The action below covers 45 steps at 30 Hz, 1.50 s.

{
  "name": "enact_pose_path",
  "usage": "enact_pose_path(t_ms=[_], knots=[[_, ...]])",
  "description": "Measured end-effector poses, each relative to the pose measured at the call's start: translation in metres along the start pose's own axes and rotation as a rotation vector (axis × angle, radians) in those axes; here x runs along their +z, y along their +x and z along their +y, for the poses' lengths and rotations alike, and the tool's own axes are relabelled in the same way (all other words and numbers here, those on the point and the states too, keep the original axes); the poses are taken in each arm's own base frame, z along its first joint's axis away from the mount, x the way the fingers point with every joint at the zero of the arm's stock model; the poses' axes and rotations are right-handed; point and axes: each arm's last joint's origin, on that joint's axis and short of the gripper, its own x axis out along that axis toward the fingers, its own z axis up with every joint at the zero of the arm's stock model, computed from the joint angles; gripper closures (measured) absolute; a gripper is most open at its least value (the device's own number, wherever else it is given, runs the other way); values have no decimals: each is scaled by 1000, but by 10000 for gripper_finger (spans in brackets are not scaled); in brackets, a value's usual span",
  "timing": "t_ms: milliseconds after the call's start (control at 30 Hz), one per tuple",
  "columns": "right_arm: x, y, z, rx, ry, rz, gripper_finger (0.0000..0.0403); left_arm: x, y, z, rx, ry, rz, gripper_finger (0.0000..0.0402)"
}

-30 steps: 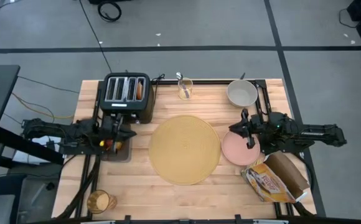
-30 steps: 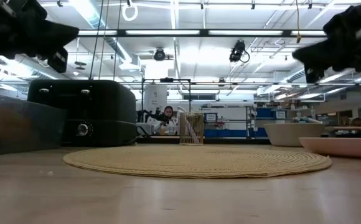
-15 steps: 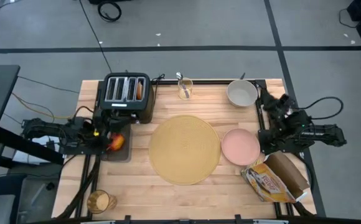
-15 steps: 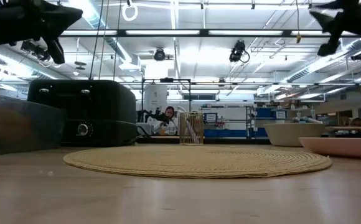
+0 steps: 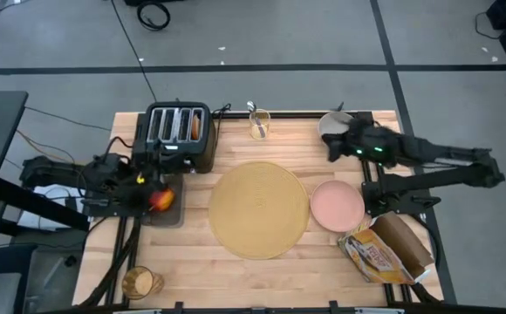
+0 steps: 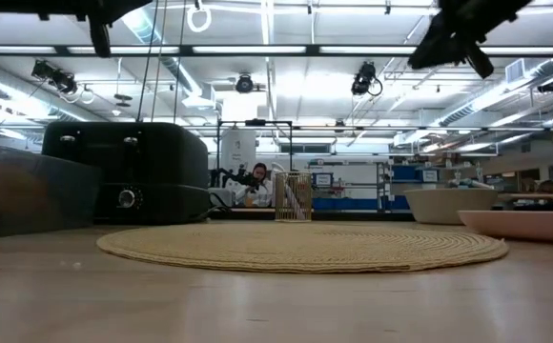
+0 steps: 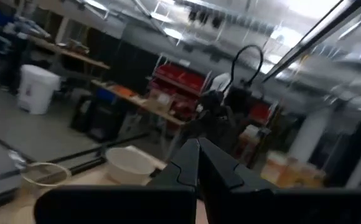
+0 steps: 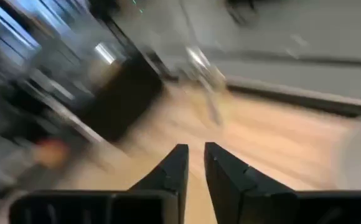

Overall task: Arrange a breakfast setting
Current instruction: Put the gray bowl in the middle of the table mat

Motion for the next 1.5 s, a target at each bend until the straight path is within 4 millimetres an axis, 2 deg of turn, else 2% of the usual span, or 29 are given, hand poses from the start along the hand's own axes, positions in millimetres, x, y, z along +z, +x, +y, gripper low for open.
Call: enact_pose_path(t_ms=[100,167,267,433,567,700,900,1100,1200,1267,1367,1500], knots=[[7,21,7,-149,-87,199,301,9,7,-6,40,16,10,386],[10,40,3,-261,-98,310,271,15,11,-9,59,5,2,381],[11,72,-18,-423,-67,476,227,17,13,-11,67,-15,-1,372],[11,123,-56,-496,-53,651,186,17,13,-12,34,-57,6,347],[13,148,-83,-541,-43,678,188,19,13,-14,-21,-119,4,322],[10,164,-101,-557,-49,736,205,21,13,-16,-65,-134,-6,309],[-2,186,-114,-563,-102,807,245,30,12,-20,-134,-113,-86,308],[-7,193,-117,-572,-134,829,328,33,12,-21,-147,-118,-106,308],[-5,186,-113,-598,-172,820,383,30,14,-22,-190,-89,-82,308],[-3,179,-106,-601,-195,818,390,28,15,-23,-212,-78,-67,308],[6,161,-85,-598,-262,823,391,27,16,-24,-212,-74,-60,308],[16,132,-32,-451,-437,797,393,25,16,-23,-205,-65,-40,308]])
